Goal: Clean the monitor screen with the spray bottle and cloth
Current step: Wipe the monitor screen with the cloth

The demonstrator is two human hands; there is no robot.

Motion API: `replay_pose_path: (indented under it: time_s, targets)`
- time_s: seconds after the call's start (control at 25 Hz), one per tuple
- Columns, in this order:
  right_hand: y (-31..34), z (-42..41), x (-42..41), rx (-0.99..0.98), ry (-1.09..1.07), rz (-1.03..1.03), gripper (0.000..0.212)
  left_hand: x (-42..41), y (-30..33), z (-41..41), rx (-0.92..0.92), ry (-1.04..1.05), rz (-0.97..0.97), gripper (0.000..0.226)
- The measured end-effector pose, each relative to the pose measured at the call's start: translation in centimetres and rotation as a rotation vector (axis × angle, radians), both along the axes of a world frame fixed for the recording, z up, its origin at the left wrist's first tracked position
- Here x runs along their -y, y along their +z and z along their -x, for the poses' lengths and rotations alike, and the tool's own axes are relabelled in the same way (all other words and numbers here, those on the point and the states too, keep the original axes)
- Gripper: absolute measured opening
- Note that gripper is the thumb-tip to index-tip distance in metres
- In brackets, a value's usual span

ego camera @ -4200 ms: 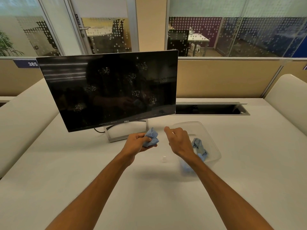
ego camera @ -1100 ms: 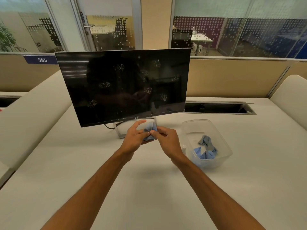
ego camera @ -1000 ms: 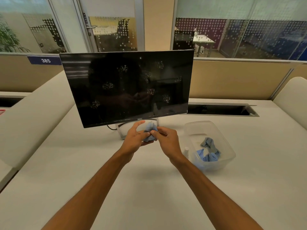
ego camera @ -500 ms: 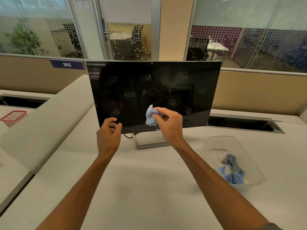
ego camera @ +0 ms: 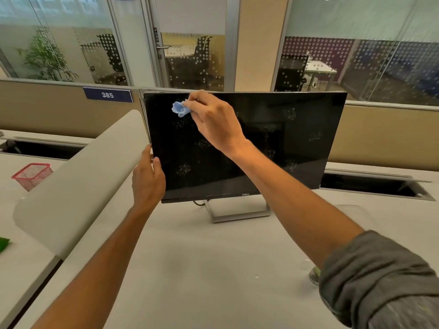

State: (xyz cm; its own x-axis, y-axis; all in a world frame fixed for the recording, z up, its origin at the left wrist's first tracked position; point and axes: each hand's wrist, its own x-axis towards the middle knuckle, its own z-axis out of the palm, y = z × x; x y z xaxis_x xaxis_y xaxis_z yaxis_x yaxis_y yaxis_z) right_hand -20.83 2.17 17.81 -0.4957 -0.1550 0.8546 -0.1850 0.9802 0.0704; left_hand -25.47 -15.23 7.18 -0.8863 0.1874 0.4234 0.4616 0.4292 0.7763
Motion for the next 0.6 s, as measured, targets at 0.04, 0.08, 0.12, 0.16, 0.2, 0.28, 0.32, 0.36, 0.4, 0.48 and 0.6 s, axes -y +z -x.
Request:
replay_pose_path:
  time_s: [0.04,0.08,0.12,0.16,0.2,0.28,0.32,0.36,0.4,0.48,0.6]
  targets:
    - [0.1,0.9,0.0,-0.011,-0.017,-0.068,0.021,0.0,0.1,0.1,0.009,-0.016,0.0,0.043]
    - [0.0,1.5,0.0,-0.017,-0.025,-0.129,0.021,0.1,0.1,0.2,0.015,-0.024,-0.002,0.044]
    - [-0.3,2.1,-0.1,-0.017,-0.028,-0.183,0.022,0.1,0.0,0.4,0.014,-0.026,-0.009,0.043]
    - [-0.6,2.4,-0.1,-0.011,-0.029,-0.221,0.022,0.2,0.0,0.6,0.009,-0.028,-0.019,0.043]
    - [-1.0,2.5,-0.1,-0.001,-0.03,-0.237,0.023,0.3,-0.1,0.9,0.001,-0.036,-0.027,0.042]
    - [-2.2,2.3,0.2,0.021,-0.022,-0.214,0.025,0.7,-0.4,1.7,-0.011,-0.064,-0.042,0.042]
    - [-2.8,2.0,0.5,0.033,-0.005,-0.192,0.026,0.9,-0.6,2.0,-0.015,-0.077,-0.044,0.042]
    - [-3.7,1.7,0.7,0.046,0.012,-0.178,0.028,1.1,-0.7,2.3,-0.019,-0.089,-0.041,0.042]
    - [-4.9,1.4,1.0,0.067,0.027,-0.175,0.03,1.2,-0.9,2.5,-0.02,-0.098,-0.036,0.042]
    - [-7.6,0.6,1.6,0.136,0.057,-0.17,0.028,1.4,-1.2,2.6,-0.019,-0.105,-0.027,0.043]
    - [-12.5,-0.3,2.5,0.263,0.098,-0.13,0.03,1.6,-1.3,2.7,-0.025,-0.109,-0.027,0.044]
